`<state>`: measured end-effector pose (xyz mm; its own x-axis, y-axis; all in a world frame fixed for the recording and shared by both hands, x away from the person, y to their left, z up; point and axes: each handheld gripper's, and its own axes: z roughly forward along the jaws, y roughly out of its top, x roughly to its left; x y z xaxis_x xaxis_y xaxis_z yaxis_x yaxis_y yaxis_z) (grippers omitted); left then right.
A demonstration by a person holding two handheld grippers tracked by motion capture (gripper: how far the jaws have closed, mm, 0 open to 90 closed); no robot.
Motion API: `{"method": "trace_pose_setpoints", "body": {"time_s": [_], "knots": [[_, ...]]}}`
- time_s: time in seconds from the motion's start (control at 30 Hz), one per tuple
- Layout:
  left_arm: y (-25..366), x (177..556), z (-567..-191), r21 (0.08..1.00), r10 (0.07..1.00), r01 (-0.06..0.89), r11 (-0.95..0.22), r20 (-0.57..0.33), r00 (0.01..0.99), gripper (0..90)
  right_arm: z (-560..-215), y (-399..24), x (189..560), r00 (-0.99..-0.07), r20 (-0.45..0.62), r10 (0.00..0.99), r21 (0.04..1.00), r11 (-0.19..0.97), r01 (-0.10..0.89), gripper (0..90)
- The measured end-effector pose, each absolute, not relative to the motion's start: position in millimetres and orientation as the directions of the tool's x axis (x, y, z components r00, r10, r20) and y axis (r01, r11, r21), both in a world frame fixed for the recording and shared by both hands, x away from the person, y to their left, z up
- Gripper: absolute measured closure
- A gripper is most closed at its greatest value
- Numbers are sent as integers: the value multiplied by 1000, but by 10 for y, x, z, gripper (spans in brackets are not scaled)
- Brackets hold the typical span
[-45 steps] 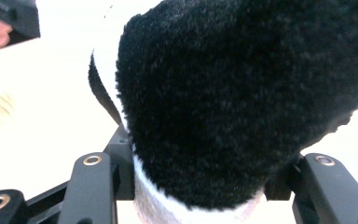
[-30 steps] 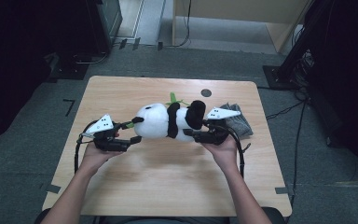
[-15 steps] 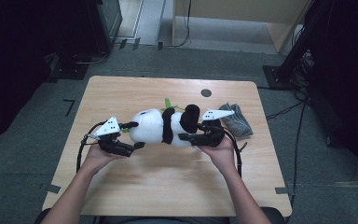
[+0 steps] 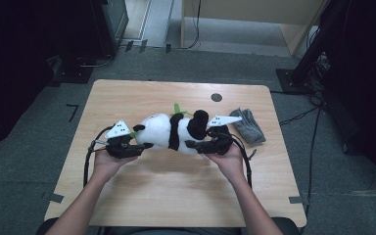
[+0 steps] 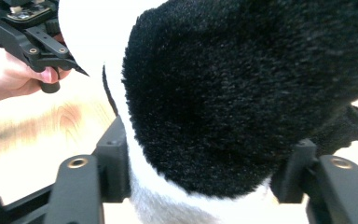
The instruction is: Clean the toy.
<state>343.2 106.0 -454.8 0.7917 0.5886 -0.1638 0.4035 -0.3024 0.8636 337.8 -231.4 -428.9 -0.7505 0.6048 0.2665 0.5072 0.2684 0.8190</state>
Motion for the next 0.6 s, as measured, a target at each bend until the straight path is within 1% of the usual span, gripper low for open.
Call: {"method": "trace_pose_setpoints", "body": {"time_s": [0.03, 0.1, 0.13, 0.23, 0.33, 0.47, 0.6], "knots": [[1056, 3439, -4538, 851, 587, 432, -300, -192, 786, 509, -4294, -2322, 3384, -748, 264, 609, 822, 264, 505, 331], [1057, 3431, -4530, 854, 587, 430, -293, -195, 786, 521, -4295, -2339, 3393, -746, 273, 607, 822, 256, 509, 302], [1057, 3425, -4519, 857, 580, 426, -290, -197, 790, 541, -4298, -2348, 3394, -743, 272, 611, 825, 249, 507, 276], [1091, 3433, -4470, 860, 563, 444, -250, -244, 790, 583, -4304, -2392, 3403, -749, 277, 602, 847, 214, 486, 214], [1120, 3439, -4433, 860, 546, 453, -233, -270, 793, 602, -4293, -2453, 3389, -770, 266, 580, 877, 186, 443, 192], [1160, 3458, -4394, 853, 534, 470, -227, -295, 792, 608, -4304, -2499, 3372, -801, 242, 548, 901, 178, 394, 172], [1198, 3480, -4365, 841, 528, 493, -224, -321, 786, 617, -4339, -2514, 3358, -819, 220, 529, 904, 205, 376, 158]]}}
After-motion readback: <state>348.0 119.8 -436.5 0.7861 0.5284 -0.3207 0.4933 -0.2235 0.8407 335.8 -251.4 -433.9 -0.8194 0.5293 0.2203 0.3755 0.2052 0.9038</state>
